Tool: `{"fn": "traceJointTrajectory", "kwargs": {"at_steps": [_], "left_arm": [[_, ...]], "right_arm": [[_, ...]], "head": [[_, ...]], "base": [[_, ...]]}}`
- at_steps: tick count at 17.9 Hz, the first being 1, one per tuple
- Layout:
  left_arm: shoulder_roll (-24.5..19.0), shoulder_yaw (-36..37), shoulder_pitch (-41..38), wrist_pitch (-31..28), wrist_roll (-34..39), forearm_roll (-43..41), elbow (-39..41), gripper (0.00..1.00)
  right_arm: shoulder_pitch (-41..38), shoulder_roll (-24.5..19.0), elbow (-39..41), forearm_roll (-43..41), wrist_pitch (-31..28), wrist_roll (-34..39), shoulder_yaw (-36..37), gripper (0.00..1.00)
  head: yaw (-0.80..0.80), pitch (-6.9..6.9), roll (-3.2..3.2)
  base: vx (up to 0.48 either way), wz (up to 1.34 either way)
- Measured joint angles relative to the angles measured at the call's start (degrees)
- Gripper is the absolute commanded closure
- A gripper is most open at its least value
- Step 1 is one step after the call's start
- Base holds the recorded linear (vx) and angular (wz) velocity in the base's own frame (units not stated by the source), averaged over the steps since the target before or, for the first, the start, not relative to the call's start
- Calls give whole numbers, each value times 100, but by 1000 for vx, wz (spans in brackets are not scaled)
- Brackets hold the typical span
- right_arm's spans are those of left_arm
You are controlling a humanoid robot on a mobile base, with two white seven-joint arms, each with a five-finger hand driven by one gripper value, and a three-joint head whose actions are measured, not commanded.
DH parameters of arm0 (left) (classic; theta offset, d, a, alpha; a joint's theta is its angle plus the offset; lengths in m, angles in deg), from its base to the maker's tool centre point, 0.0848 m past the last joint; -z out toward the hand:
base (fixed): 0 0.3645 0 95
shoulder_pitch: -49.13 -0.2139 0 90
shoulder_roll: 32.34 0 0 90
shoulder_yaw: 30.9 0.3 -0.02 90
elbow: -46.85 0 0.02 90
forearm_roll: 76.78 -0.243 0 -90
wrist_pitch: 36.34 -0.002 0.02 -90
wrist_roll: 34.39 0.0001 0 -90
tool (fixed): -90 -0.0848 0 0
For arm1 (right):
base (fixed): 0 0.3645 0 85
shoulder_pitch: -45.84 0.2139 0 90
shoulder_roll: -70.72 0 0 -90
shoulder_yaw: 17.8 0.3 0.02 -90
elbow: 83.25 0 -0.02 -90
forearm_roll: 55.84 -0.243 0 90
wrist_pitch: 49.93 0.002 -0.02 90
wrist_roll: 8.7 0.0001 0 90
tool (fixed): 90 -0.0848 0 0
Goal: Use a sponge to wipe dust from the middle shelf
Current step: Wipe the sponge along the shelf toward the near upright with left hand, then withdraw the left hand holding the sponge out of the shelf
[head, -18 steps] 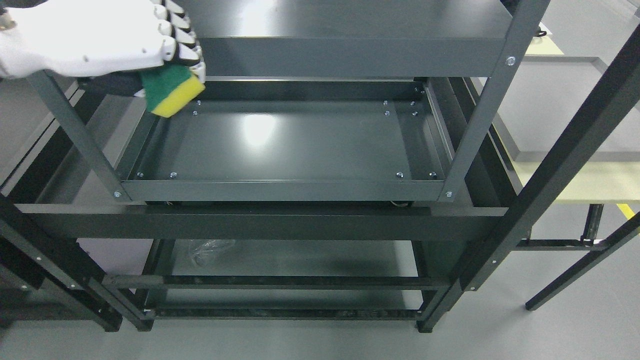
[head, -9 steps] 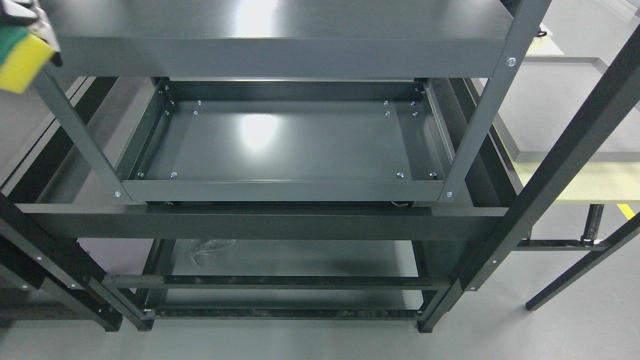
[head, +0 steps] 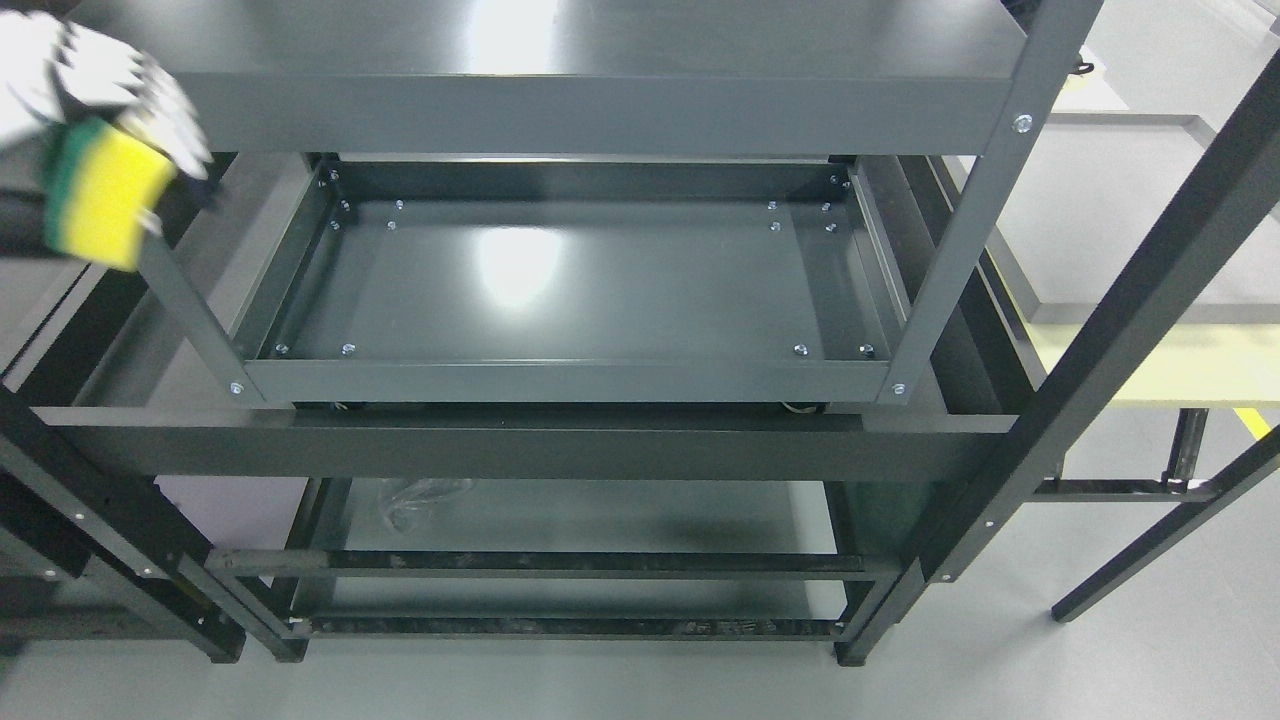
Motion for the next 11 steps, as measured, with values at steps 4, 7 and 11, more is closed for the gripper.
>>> {"fn": "traceJointTrajectory", "kwargs": {"at_steps": [4,7,11], "left_arm": [[1113,352,-741,1,-59,-482,135,100],[2118,343,-1225,2,-116,-768,-154,100],[3587,-352,-1516,-17,-130,-1075,-858,98]], "right_arm": [[0,0,0,0,0,-1,0,0],[0,0,0,0,0,-2,0,0],[0,0,0,0,0,-2,0,0]], "head": [[0,0,0],[0,0,0],[0,0,0]], "base": [[0,0],[0,0],[0,0]]}}
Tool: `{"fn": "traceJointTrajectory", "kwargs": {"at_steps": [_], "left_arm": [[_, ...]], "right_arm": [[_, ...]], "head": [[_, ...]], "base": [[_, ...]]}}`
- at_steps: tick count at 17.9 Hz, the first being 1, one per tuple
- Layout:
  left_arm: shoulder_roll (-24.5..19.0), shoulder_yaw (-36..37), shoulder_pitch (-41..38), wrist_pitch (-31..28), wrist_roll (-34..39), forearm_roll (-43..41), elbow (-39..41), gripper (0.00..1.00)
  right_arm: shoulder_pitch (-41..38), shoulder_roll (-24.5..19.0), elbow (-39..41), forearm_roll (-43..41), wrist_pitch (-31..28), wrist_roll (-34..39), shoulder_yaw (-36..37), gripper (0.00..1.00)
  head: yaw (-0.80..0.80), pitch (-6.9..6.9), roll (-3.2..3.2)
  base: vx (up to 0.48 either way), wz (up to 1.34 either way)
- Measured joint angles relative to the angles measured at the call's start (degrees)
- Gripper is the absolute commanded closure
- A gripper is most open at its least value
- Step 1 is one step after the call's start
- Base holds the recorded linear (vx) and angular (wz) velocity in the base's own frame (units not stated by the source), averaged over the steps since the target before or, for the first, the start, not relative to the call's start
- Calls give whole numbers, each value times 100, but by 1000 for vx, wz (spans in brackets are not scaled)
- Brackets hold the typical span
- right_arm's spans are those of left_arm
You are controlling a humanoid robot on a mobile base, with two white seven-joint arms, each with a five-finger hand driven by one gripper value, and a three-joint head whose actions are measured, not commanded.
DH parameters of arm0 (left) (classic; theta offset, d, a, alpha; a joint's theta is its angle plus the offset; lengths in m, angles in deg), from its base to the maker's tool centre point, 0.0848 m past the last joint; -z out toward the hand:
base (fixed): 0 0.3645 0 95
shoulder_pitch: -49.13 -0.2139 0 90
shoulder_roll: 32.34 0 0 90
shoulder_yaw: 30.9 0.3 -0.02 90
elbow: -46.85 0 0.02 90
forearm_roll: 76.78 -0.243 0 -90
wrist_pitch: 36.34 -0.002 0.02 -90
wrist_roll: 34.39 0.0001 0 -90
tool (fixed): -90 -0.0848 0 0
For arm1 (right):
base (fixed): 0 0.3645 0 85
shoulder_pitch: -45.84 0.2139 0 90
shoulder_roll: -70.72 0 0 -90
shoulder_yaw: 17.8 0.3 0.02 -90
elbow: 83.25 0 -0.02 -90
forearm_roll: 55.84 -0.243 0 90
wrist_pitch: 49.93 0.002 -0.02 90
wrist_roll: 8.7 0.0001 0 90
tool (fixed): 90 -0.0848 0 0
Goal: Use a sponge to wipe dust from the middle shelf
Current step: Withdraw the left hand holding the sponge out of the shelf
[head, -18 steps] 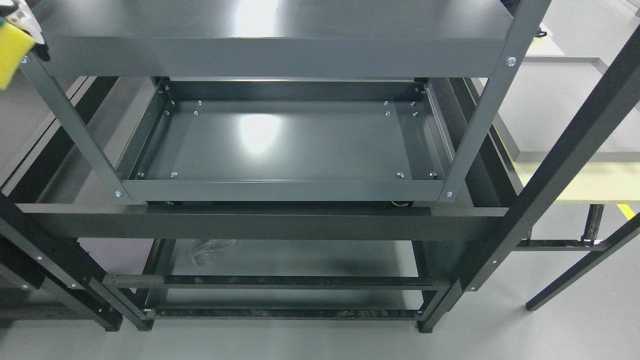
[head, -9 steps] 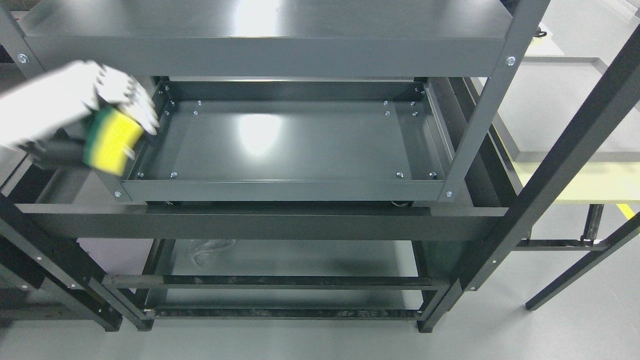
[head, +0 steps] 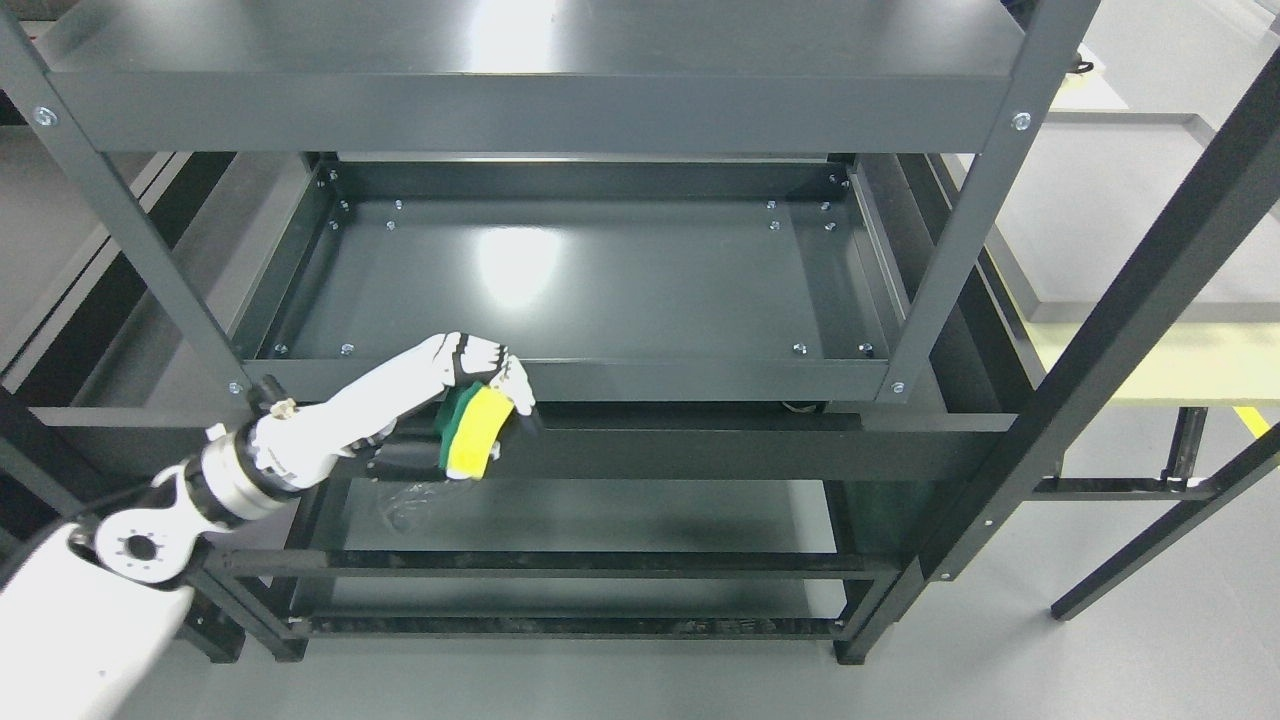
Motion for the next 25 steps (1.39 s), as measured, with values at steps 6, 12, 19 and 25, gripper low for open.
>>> {"fn": "traceJointTrajectory", "kwargs": {"at_steps": [6,12,19,25], "left_arm": [[1358,-1292,-49,-2847,1219,-548,-534,99],[2053,-1841,17,-5043,2416,-898,-485,90],[2468,-1709,63,-4889,2607,-714,34,100],[2648,-1604,-578,-4744,2668,-624,783,100]], "right_arm": [[0,0,0,0,0,0,0,0],[-1,0,0,0,0,-1,0,0],[-1,0,0,0,0,-1,0,0],[-1,0,0,0,0,-5,0,0]], "head": [[0,1,0],[0,1,0],[0,2,0],[0,2,0]], "base": [[0,0],[0,0],[0,0],[0,0]]}}
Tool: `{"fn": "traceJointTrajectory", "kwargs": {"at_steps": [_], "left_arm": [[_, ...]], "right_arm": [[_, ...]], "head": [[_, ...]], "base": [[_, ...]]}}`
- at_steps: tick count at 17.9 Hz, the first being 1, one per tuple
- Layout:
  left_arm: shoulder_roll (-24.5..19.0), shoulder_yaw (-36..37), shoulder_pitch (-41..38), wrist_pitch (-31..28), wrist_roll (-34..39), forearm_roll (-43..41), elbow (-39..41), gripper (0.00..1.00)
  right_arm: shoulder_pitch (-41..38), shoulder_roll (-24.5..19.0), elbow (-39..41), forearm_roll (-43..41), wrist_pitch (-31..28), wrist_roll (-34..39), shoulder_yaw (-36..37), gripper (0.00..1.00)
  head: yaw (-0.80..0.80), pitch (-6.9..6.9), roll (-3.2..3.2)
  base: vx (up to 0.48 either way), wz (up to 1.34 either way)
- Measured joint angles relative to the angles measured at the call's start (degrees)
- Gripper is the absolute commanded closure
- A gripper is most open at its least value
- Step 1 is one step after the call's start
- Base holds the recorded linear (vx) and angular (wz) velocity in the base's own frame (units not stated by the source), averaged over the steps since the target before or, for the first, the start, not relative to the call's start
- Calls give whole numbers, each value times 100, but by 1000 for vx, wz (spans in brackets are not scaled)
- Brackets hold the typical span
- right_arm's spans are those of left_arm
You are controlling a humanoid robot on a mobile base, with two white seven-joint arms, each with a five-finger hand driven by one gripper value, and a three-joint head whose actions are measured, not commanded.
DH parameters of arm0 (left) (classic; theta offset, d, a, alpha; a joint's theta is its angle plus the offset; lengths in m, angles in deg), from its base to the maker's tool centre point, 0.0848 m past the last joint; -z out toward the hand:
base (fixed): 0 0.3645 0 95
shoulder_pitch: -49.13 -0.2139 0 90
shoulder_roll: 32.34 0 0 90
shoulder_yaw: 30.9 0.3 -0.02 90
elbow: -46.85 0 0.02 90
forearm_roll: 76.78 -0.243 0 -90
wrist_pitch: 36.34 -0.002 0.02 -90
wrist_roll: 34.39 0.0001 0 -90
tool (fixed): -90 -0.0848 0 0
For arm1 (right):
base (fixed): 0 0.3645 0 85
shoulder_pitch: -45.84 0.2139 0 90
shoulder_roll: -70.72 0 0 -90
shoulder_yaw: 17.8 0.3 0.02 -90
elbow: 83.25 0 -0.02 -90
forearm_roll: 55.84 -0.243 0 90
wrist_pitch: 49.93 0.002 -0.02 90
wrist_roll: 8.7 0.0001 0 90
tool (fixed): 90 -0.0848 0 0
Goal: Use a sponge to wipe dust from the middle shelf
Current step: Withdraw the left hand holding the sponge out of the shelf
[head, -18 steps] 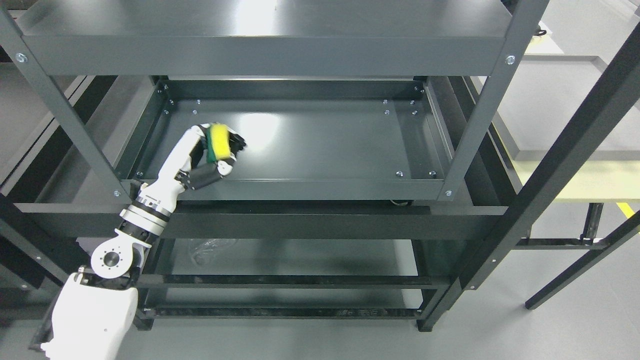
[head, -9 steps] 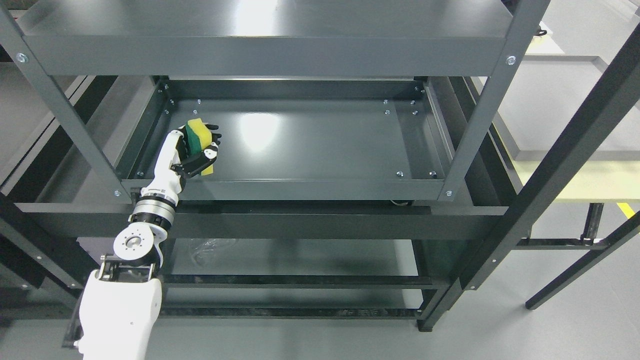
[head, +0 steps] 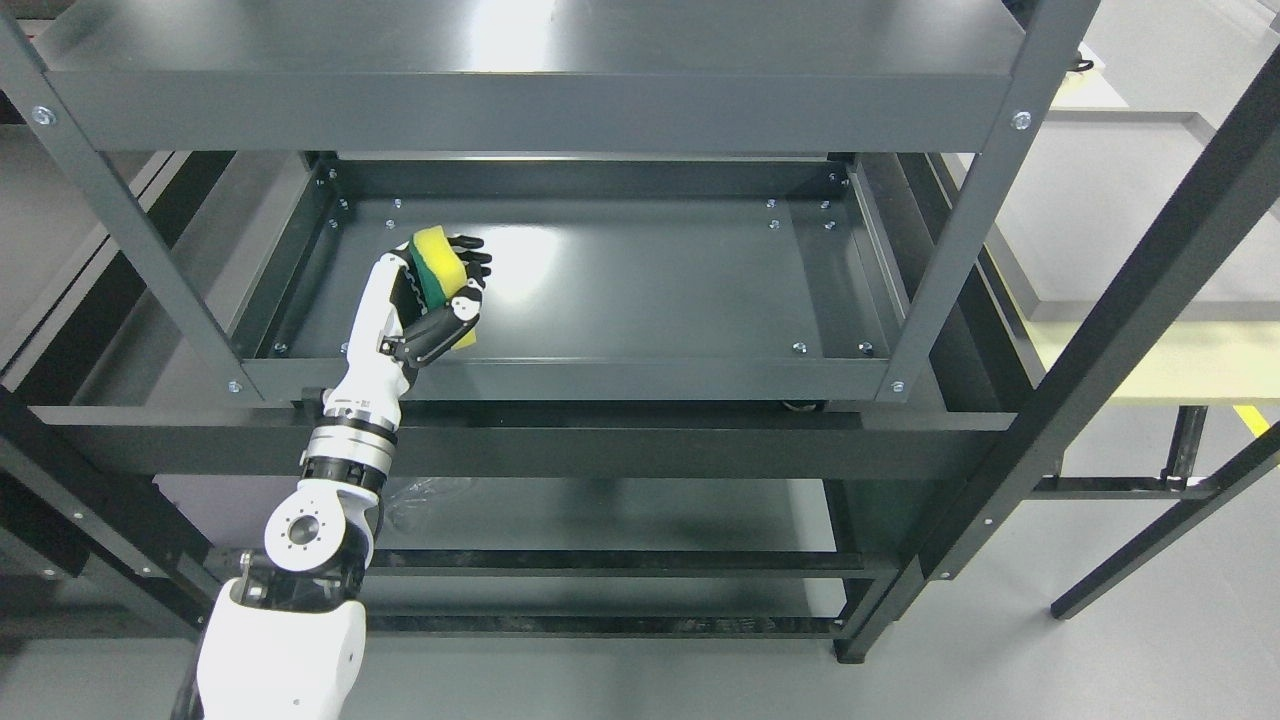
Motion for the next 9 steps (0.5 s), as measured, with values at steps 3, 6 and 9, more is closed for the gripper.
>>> {"fn": "traceJointTrajectory", "kwargs": {"at_steps": [3,6,9], "left_arm": [[56,-70,-148,9,-7,17,254,100],[101,-220,-248,-5,-17,27,458,100],[132,-348,-384,-17,-27,32,604,100]], "right_arm": [[0,0,0,0,0,-13,0,0],[-1,0,0,0,0,-21,0,0],[0,0,0,0,0,-18,0,0]], "head": [[0,0,0],[0,0,0],[0,0,0]], "base": [[4,-9],[0,0],[0,0]]}}
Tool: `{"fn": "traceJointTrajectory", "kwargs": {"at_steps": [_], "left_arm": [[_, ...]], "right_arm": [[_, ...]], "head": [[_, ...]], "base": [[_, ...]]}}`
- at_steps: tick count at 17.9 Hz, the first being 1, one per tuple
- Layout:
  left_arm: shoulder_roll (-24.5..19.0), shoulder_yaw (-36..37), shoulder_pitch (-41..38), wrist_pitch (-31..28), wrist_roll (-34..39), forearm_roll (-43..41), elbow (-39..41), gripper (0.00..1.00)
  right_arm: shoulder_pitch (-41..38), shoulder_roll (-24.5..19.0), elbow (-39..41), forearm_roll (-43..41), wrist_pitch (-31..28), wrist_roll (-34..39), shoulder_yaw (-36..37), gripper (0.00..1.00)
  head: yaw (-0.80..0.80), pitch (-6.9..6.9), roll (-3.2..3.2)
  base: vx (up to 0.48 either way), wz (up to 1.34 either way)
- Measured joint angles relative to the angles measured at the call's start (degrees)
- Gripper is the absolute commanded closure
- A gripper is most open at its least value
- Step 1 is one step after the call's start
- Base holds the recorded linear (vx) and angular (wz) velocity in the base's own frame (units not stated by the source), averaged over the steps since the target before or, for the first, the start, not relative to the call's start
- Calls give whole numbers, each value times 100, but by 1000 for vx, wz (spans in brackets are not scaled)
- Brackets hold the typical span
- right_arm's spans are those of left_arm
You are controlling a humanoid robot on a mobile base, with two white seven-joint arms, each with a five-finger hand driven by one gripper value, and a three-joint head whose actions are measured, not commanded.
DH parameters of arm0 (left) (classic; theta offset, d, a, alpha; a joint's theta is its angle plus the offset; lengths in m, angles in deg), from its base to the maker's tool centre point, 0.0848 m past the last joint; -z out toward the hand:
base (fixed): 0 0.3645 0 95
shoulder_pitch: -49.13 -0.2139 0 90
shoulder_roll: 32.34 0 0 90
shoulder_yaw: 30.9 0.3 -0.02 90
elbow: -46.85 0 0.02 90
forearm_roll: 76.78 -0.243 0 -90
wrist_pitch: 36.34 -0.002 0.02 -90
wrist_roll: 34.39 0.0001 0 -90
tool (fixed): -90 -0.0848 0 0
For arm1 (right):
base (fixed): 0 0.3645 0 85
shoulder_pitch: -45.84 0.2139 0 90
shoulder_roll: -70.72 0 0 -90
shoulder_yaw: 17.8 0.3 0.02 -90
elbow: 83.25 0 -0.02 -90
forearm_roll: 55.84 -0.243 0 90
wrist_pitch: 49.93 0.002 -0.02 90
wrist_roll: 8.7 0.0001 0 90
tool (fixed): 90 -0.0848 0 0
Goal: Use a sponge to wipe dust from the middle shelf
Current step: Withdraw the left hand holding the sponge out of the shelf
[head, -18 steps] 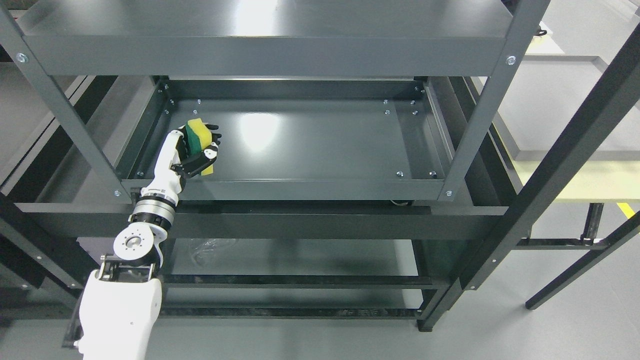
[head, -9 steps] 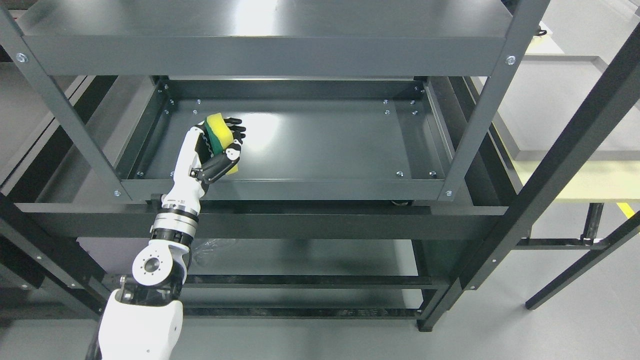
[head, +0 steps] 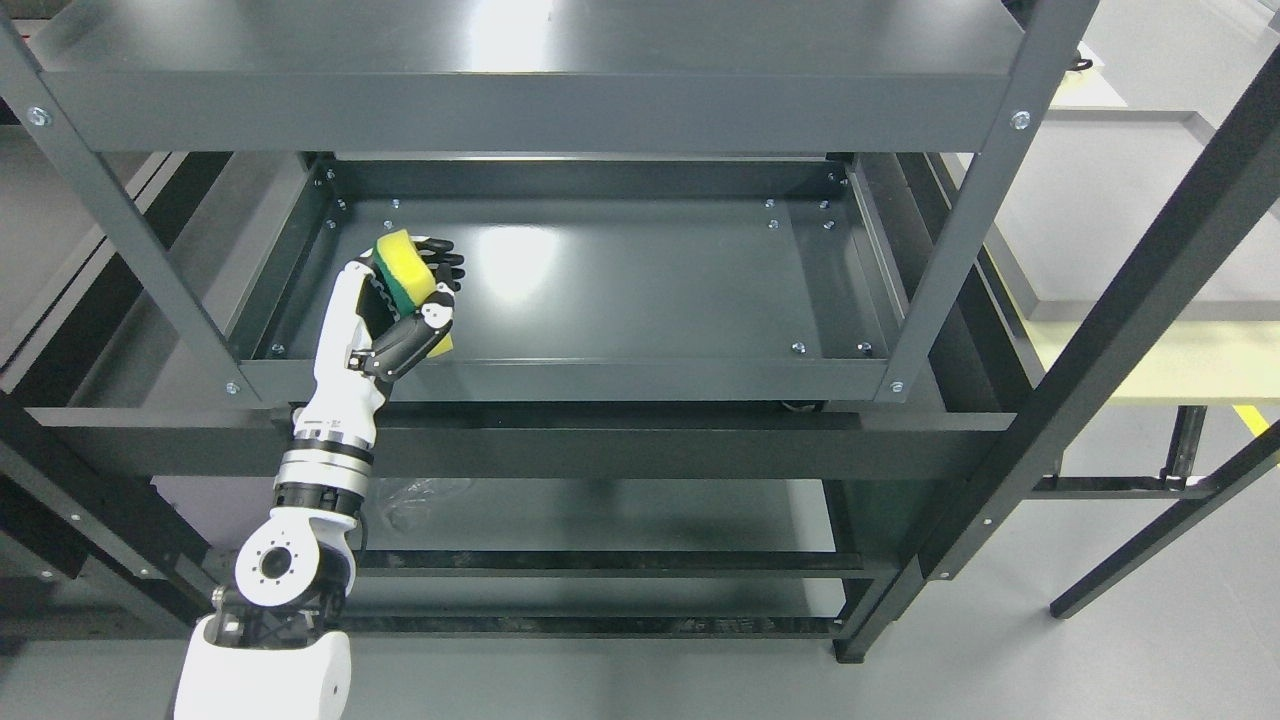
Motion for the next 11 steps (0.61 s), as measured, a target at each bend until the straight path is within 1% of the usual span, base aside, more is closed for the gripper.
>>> {"fn": "traceJointTrajectory", "kwargs": {"at_steps": [11], "left_arm": [[57,-209,-281,1,-5,6,279,100]], "right_arm": [[-1,0,0,0,0,25,0,0]], "head": [[0,0,0]], "base": [[0,0]]}}
